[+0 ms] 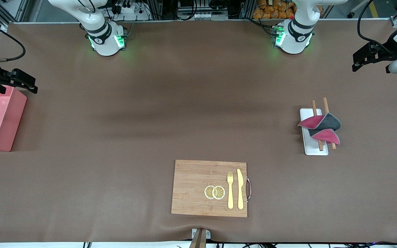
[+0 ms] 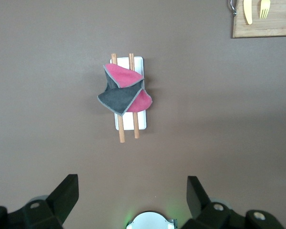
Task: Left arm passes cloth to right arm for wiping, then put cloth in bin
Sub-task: 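Lower the left gripper onto the pink-grey cloth on the white tray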
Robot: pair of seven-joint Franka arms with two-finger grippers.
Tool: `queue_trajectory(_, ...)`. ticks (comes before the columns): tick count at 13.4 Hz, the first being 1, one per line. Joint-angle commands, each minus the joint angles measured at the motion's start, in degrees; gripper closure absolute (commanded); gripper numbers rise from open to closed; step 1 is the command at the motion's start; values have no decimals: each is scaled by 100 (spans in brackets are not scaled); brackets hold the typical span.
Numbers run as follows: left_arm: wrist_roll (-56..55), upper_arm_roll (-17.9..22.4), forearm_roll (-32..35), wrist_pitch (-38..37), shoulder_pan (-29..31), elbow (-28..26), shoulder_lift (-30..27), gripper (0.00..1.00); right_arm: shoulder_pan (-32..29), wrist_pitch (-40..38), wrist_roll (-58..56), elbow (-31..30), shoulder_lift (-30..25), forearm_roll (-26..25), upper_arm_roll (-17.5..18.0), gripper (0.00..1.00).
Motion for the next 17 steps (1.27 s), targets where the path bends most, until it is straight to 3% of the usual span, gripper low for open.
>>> queue_trajectory(1,24,-9,-77,-78,-5,96,47,0,27,-30,91,11,-7,8,-9,0)
queue_trajectory(9,121,-9,-15,-42,29,227,696,0,27,-65,91,-7,11,8,-18,0)
queue_trajectory(17,3122,35,-207,889,196,437,2417,0,36,-56,126,-253,46,8,-18,0)
